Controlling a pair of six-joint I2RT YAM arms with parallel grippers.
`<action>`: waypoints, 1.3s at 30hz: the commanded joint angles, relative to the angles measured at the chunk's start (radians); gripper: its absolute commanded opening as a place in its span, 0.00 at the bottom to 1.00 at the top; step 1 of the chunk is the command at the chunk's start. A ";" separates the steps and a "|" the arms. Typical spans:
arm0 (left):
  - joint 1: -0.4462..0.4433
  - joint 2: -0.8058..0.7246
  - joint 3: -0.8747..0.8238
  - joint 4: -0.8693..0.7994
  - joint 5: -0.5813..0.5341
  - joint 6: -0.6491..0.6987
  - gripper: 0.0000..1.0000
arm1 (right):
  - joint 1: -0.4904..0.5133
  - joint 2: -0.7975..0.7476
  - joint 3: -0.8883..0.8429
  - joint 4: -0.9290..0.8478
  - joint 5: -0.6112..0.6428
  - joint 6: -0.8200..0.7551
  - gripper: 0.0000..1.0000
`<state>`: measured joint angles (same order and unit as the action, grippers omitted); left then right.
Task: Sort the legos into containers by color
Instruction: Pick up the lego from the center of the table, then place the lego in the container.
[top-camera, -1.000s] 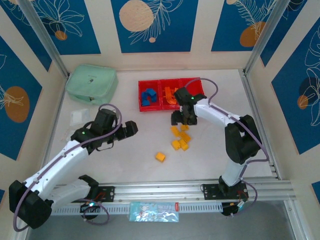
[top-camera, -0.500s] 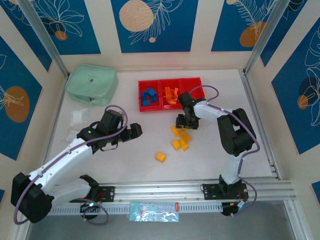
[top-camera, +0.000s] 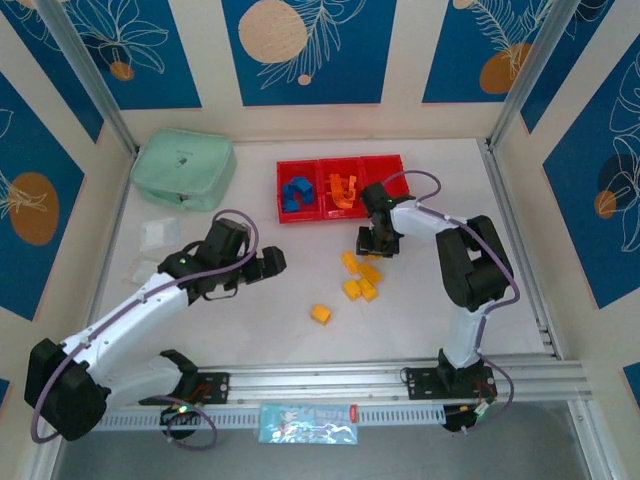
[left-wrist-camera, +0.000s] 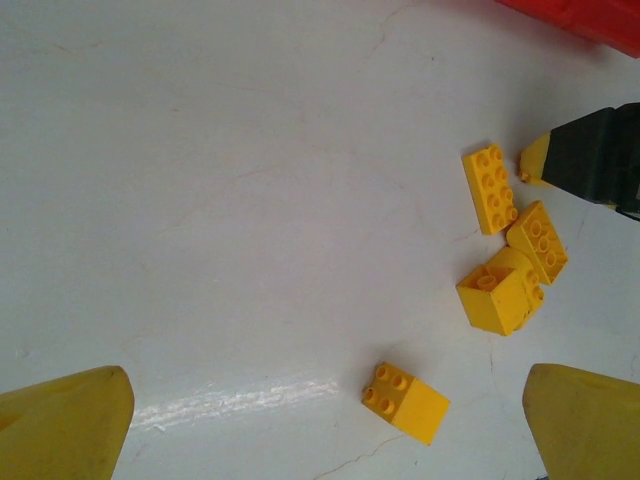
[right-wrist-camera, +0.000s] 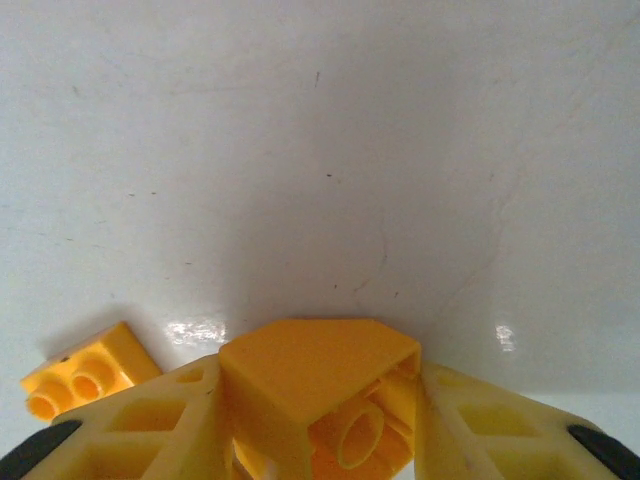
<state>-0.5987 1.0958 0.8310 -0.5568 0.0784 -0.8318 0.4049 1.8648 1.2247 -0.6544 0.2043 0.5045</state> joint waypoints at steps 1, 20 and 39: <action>-0.009 0.012 0.052 0.014 0.006 0.014 0.99 | -0.018 -0.091 0.059 -0.024 -0.014 -0.024 0.43; -0.009 0.250 0.246 0.083 -0.001 0.082 0.99 | -0.187 0.309 0.725 -0.085 0.131 -0.134 0.55; -0.009 0.082 0.141 -0.014 -0.032 0.037 0.99 | -0.024 -0.043 0.253 -0.074 -0.097 -0.114 0.68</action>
<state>-0.5991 1.2228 0.9993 -0.5159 0.0719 -0.7803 0.3496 1.8462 1.5356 -0.7174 0.1928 0.3897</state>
